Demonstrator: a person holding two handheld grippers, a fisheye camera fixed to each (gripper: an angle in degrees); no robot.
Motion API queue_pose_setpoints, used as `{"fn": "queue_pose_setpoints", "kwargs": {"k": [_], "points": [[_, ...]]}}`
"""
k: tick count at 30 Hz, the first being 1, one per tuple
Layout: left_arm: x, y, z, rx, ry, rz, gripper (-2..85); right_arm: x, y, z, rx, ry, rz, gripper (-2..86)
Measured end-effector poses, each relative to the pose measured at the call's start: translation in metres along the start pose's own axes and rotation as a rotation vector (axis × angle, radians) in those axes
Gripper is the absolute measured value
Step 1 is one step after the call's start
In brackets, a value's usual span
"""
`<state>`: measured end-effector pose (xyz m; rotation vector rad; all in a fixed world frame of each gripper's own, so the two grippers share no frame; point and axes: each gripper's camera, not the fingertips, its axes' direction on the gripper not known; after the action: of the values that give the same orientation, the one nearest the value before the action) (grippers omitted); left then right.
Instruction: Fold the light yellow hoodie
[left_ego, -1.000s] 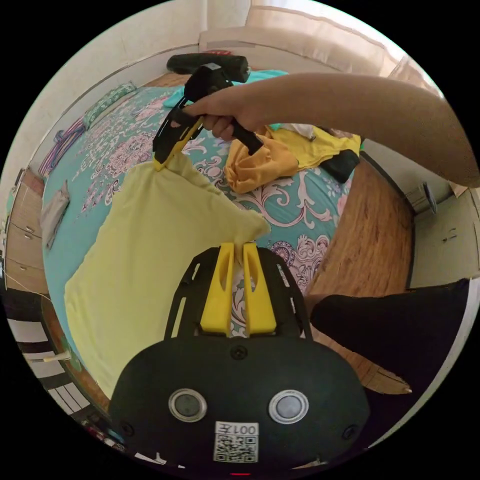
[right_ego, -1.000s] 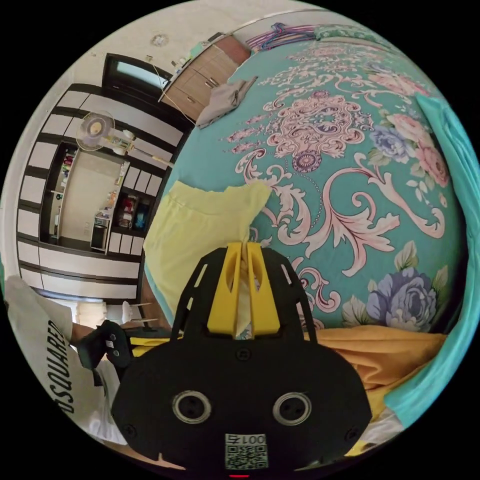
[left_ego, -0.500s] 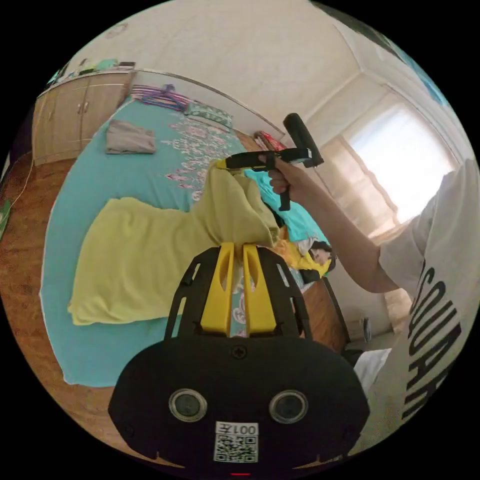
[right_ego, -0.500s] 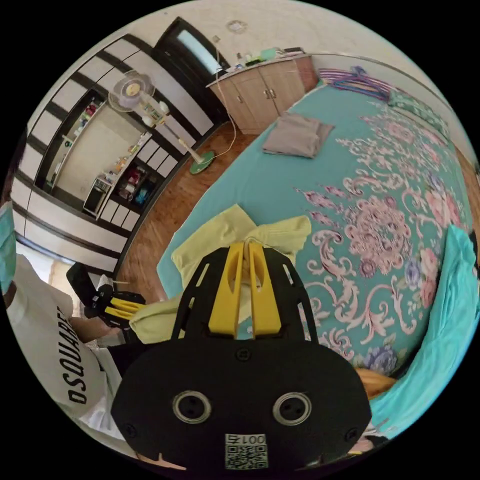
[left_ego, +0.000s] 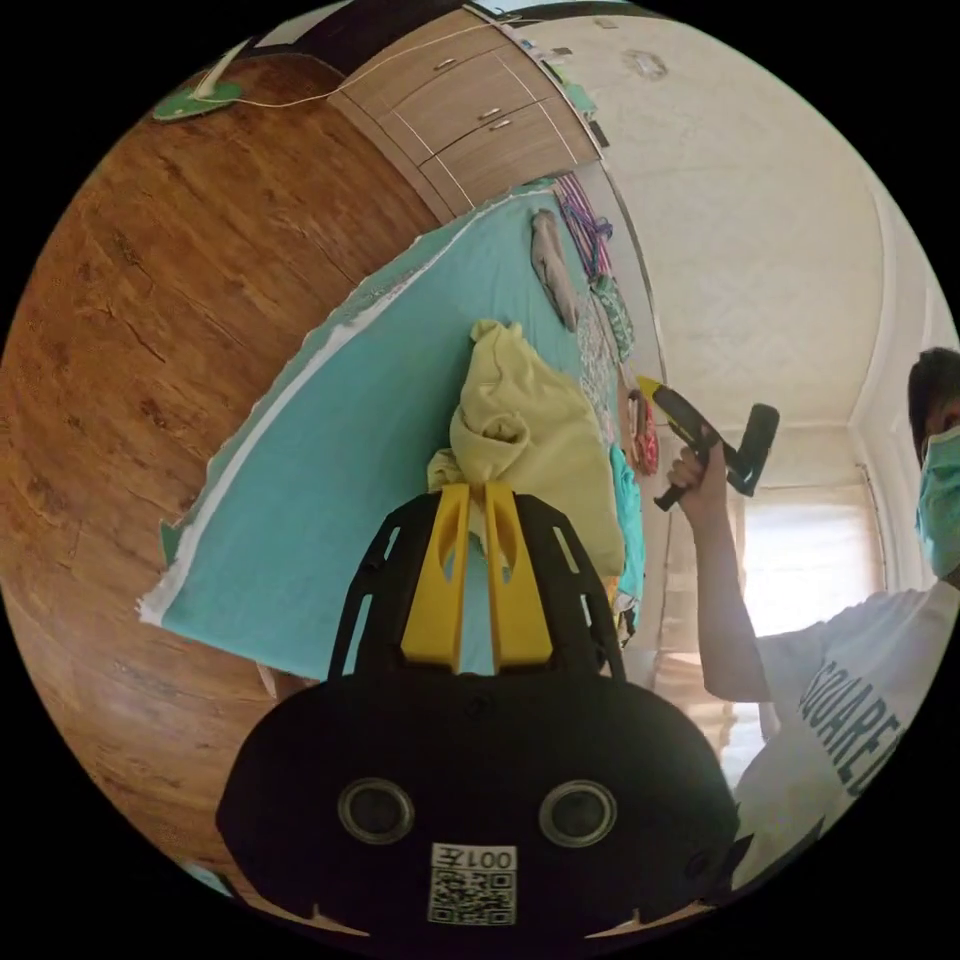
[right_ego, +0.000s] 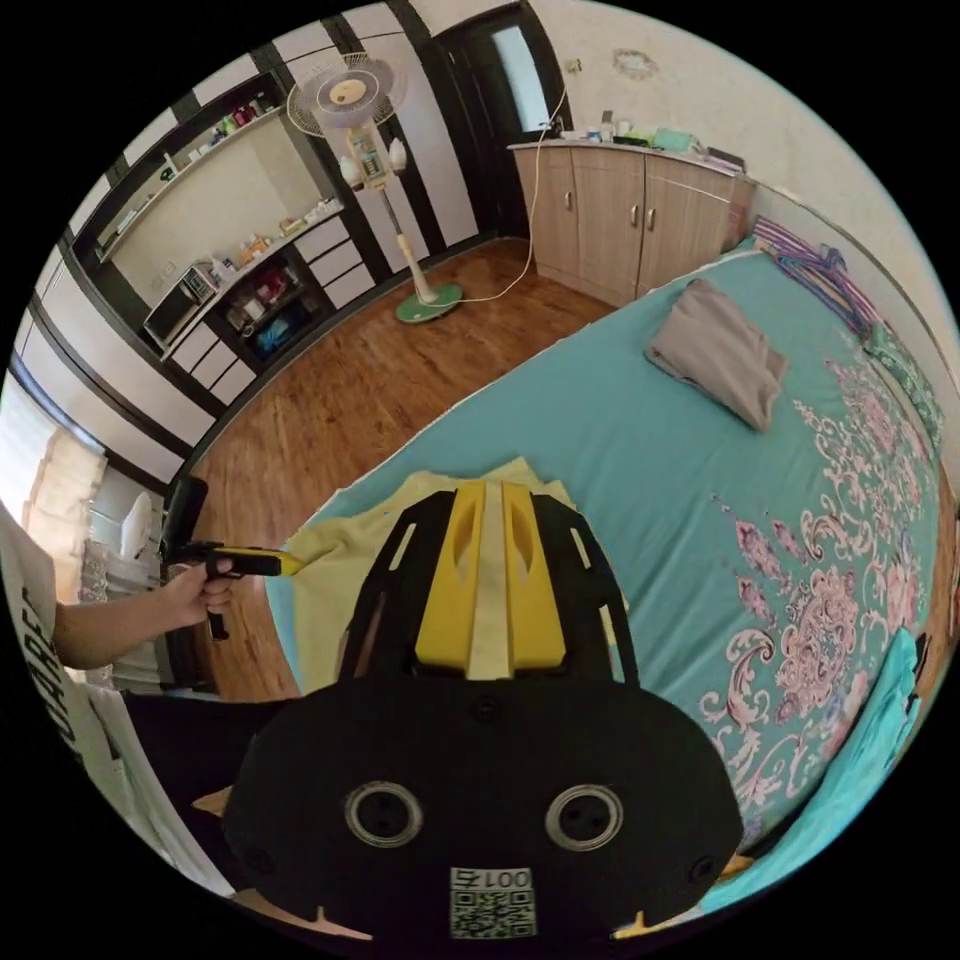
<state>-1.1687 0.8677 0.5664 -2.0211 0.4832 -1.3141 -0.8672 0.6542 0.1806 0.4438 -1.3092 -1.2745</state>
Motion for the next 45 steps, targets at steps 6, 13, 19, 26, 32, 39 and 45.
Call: {"fn": "queue_pose_setpoints", "kwargs": {"k": [6,13,19,26,32,39,45], "points": [[0.029,-0.013,-0.037,0.022,-0.245,0.056,-0.9,-0.119,0.097,0.055,-0.231,0.024,-0.096,0.6],[0.091,-0.05,0.025,-0.227,-0.381,0.485,-0.9,-0.189,0.169,0.177,-0.282,0.281,-0.017,0.4],[0.055,-0.049,0.041,-0.261,-0.529,0.437,-0.9,-0.176,0.193,0.144,-0.185,0.233,0.069,0.1],[0.04,-0.045,0.012,-0.254,-0.618,0.449,-0.9,-0.189,0.255,0.173,-0.211,0.339,-0.009,0.1],[0.098,-0.035,0.021,-0.314,-0.423,0.702,-1.0,-0.178,0.283,0.199,-0.229,0.308,0.042,0.4],[0.117,-0.003,0.066,-0.382,-0.599,0.84,-0.9,-0.105,0.272,0.133,-0.062,0.394,-0.051,2.7],[0.126,-0.019,0.037,-0.348,-0.502,0.623,-0.8,-0.03,0.247,0.189,-0.094,0.382,-0.351,12.0]]}}
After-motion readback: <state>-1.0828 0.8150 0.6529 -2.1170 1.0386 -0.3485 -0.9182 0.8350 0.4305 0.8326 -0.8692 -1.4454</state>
